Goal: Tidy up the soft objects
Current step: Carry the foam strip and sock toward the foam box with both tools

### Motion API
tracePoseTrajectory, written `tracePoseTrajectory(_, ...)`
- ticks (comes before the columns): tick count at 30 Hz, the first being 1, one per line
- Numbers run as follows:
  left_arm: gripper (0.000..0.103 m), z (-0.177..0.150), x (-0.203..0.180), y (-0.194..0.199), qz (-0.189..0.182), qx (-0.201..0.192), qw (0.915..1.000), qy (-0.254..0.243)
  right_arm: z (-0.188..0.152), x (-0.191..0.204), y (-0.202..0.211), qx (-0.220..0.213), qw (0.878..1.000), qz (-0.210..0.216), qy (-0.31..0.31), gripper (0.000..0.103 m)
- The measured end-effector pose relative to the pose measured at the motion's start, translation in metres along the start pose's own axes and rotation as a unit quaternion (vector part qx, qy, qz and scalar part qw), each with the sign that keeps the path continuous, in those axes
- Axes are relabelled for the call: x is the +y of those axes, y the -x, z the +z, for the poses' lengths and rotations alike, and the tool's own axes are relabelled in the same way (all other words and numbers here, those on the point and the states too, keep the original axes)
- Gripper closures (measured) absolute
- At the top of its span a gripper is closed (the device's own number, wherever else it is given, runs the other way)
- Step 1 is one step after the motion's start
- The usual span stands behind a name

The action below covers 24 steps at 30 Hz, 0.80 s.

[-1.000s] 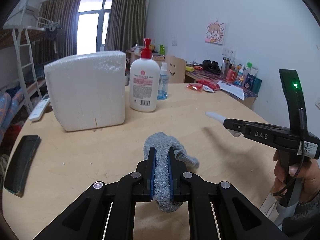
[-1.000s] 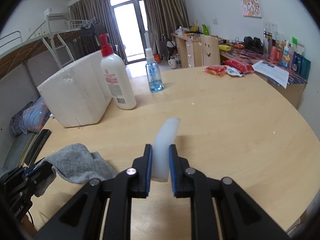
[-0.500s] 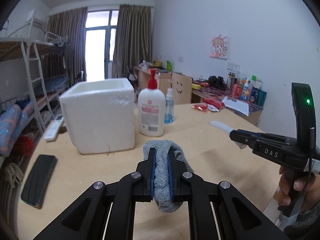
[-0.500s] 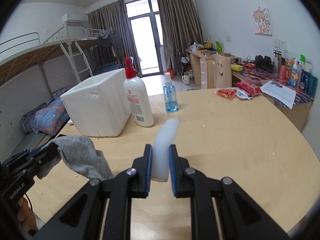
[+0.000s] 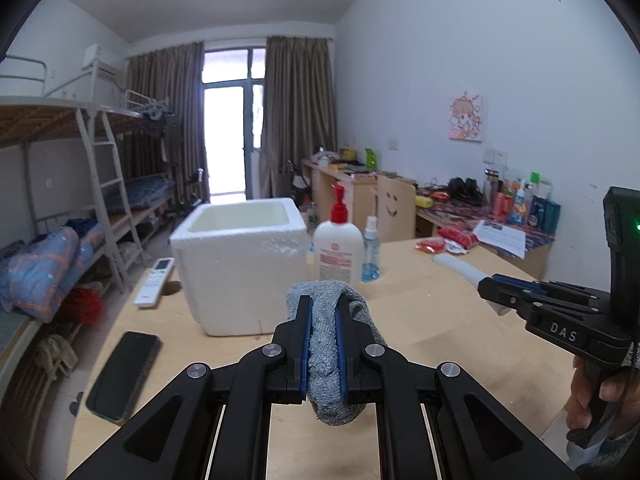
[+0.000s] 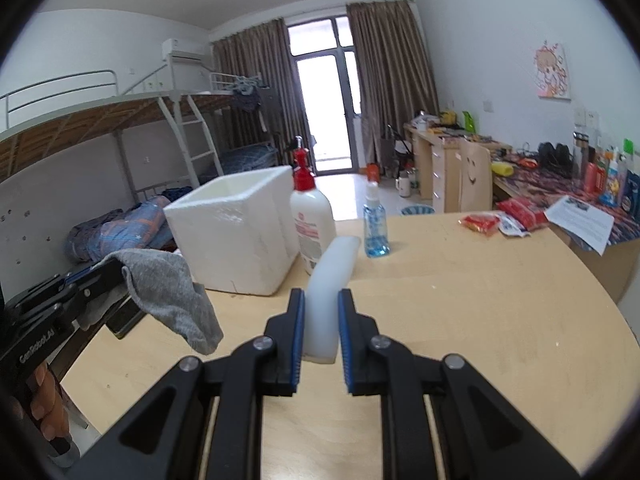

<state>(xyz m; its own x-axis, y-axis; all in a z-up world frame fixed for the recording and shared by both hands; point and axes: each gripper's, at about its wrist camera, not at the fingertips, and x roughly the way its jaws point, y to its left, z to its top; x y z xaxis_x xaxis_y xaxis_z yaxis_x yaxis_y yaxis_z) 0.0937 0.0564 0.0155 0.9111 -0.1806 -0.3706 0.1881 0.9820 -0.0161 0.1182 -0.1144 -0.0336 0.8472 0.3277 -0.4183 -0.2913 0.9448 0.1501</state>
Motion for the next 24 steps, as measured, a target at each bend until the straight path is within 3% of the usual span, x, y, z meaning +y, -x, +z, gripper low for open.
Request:
tracePoseTrajectory(8,0.092,0.007,-0.003,0.019,0.017,-0.021,0.9996,-0.006,0.005,0.011,0.008,-0.018,0.999,0.032,0.025,0.083)
tracePoseTrajectory(24,0.092,0.012,0.015,0.052,0.098,-0.065,0.9931,0.005,0.014,0.037,0.012,-0.041,0.993,0.087,0.068,0.083)
